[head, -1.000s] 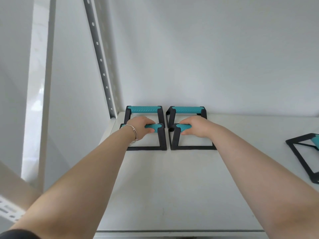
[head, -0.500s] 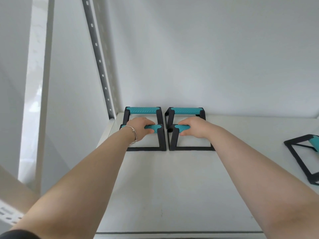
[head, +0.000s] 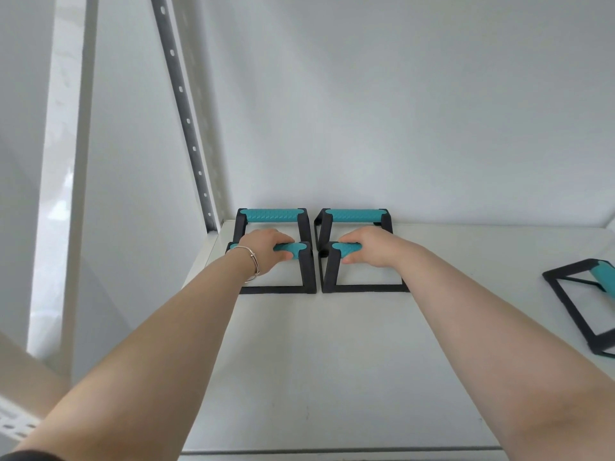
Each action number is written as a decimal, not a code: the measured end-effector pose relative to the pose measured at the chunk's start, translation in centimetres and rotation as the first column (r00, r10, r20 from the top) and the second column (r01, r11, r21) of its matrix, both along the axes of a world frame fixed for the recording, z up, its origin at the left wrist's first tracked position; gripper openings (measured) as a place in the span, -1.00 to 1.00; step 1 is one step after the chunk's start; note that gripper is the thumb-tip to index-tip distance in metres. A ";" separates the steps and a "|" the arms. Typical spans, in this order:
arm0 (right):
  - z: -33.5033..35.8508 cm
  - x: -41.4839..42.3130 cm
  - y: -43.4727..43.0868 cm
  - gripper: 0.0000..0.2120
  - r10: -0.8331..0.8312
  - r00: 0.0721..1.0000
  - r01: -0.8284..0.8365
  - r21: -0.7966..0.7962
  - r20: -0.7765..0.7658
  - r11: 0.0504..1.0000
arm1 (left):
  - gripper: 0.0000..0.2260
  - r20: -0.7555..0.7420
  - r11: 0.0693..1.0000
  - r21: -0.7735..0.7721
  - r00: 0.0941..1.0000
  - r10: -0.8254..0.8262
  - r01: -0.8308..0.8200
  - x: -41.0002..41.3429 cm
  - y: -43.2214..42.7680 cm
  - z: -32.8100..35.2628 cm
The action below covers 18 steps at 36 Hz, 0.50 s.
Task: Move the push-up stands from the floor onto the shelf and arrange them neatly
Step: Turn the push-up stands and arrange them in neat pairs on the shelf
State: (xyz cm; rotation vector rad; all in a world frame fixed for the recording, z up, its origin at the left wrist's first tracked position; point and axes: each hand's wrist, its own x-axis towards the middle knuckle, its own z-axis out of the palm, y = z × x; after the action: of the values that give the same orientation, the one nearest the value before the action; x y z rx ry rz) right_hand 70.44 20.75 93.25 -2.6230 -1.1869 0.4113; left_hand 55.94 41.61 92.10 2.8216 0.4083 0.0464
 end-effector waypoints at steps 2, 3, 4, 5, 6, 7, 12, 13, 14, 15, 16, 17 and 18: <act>0.0 0.0 0.0 -0.49 -0.005 1.000 0.005 -0.003 -0.005 1.000 | -0.72 -0.001 1.000 -0.002 1.000 0.005 -0.005 0.1 0.0 0.0; 0.0 0.1 0.0 -0.48 -0.008 1.000 0.008 -0.002 -0.009 1.000 | -0.72 -0.001 1.000 0.000 1.000 0.007 -0.007 0.1 0.0 0.0; -0.1 0.1 0.1 -0.47 -0.009 1.000 0.009 -0.002 -0.013 1.000 | -0.72 -0.001 1.000 0.002 1.000 0.009 -0.009 0.0 0.0 0.0; 0.0 0.1 0.1 -0.47 -0.009 1.000 0.009 -0.002 -0.013 1.000 | -0.72 -0.003 1.000 0.004 1.000 0.011 -0.011 0.0 0.0 0.0; 0.0 0.1 0.1 -0.47 -0.006 1.000 0.006 -0.004 -0.009 1.000 | -0.71 -0.006 1.000 0.004 1.000 0.013 -0.013 0.0 0.0 0.0; -0.1 0.1 0.2 -0.48 -0.002 1.000 0.002 -0.007 -0.002 1.000 | -0.71 -0.010 1.000 0.007 1.000 0.014 -0.014 0.0 -0.1 0.1; -0.4 -0.3 0.0 -0.53 -0.005 0.999 0.005 -0.008 0.047 1.000 | -0.69 -0.029 0.998 0.063 0.999 0.026 -0.025 -0.2 -0.5 0.2; -0.5 -0.5 0.0 -0.56 -0.001 0.998 0.001 0.000 0.062 1.000 | -0.69 -0.038 0.996 0.089 0.999 0.030 -0.027 -0.2 -0.7 0.3; -0.6 -0.6 -0.1 -0.60 0.003 0.997 -0.004 0.010 0.077 1.000 | -0.70 -0.043 0.992 0.121 0.999 0.031 -0.026 -0.3 -0.8 0.3; -0.7 -0.8 -0.1 -0.63 0.002 0.996 -0.004 0.021 0.092 1.000 | -0.71 -0.043 0.987 0.157 0.999 0.029 -0.021 -0.3 -1.0 0.2; -0.8 -1.0 -0.2 -0.63 -0.004 0.994 0.000 0.033 0.110 0.999 | -0.73 -0.036 0.981 0.192 0.999 0.022 -0.014 -0.3 -1.1 0.2; -0.9 -1.2 -0.3 -0.59 -0.016 0.992 0.010 0.047 0.128 0.999 | -0.74 -0.026 0.976 0.219 1.000 0.014 -0.008 -0.4 -1.3 0.1; -1.0 -1.4 -0.4 -0.55 -0.031 0.989 0.022 0.064 0.145 0.998 | -0.75 -0.019 0.971 0.238 1.000 0.008 -0.004 -0.4 -1.5 0.0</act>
State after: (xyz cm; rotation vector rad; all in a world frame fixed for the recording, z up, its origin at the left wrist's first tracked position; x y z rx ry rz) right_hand 69.09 20.33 92.24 -2.6504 -1.1854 0.1772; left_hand 55.52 40.14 92.10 3.0593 0.4425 0.0740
